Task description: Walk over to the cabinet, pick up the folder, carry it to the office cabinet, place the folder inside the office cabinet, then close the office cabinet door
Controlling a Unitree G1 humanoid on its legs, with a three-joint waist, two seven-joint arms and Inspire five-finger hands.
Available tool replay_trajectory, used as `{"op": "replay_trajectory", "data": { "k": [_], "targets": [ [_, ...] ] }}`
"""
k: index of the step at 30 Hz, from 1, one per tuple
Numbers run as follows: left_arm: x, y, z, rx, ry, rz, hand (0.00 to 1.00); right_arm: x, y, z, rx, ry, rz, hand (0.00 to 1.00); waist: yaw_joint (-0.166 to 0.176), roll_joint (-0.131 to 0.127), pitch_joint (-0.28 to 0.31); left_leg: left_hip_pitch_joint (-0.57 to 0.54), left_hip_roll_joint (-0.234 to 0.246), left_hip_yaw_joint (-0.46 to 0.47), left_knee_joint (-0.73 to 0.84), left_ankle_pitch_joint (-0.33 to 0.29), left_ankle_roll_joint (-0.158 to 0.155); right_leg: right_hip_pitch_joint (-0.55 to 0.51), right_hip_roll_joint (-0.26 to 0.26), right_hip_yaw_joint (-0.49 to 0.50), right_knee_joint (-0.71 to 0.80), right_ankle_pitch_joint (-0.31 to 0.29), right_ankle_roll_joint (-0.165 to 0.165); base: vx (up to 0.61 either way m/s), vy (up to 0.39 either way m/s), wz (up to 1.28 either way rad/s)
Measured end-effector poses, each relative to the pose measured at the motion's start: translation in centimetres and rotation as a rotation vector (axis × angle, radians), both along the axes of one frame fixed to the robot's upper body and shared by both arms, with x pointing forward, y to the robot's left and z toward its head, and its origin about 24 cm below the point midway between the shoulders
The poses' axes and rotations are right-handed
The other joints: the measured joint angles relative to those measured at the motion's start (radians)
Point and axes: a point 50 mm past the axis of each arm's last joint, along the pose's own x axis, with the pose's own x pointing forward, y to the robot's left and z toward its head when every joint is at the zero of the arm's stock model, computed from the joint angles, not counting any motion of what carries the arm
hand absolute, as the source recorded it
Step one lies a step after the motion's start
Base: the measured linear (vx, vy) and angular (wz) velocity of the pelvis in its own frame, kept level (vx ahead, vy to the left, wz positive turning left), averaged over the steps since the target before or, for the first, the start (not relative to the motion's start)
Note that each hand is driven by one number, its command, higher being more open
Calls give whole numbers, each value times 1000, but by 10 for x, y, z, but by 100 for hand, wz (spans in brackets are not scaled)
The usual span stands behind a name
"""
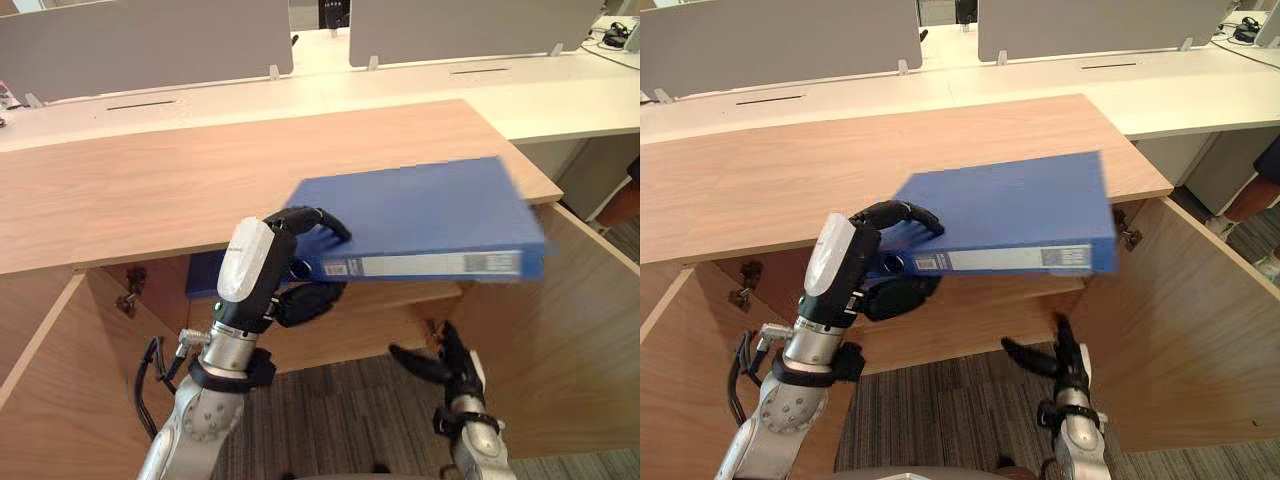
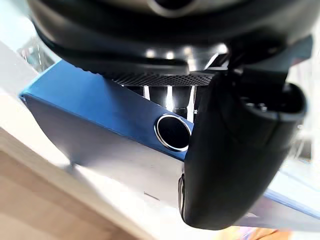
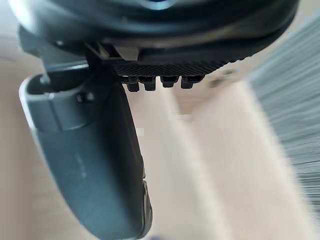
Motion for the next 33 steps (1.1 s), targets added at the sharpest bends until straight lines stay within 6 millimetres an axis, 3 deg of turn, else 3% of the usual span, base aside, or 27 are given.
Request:
{"op": "replay_trajectory", "data": {
  "k": [4,7,12,21,27,28,33],
  "targets": [
    [-4,9,3,-255,54,-49,0,13,-2,45,14,-226,-43,100,0,0,1,2,0,1,0,0,0,1,0,1,1,0,0,-10,-8,0],
    [-6,24,0,-561,138,-138,0,20,-3,93,16,-459,-40,100,2,0,2,3,1,2,0,0,0,2,1,1,1,0,1,-9,-10,0],
    [-8,32,-4,-843,224,-319,0,29,-1,136,53,-683,42,100,5,-2,4,8,3,1,0,-1,2,8,0,1,1,0,1,0,0,0],
    [-12,28,-14,-928,386,-566,0,54,16,174,45,-818,402,100,6,1,15,10,4,-3,3,-1,2,14,2,-4,1,0,1,0,0,0],
    [-9,32,-32,-1009,502,-610,0,72,26,184,-50,-776,655,100,7,2,16,10,3,-15,3,-1,2,20,1,-15,1,0,1,0,0,5],
    [-9,33,-34,-1011,516,-607,0,75,26,183,-54,-760,671,0,7,2,16,10,3,-18,3,0,2,20,1,-17,1,0,1,-9,-12,11],
    [-8,41,-46,-994,612,-584,0,85,20,169,-104,-599,805,0,28,2,16,5,3,-34,3,2,3,23,0,-33,1,0,2,-17,-32,10]
  ]
}}
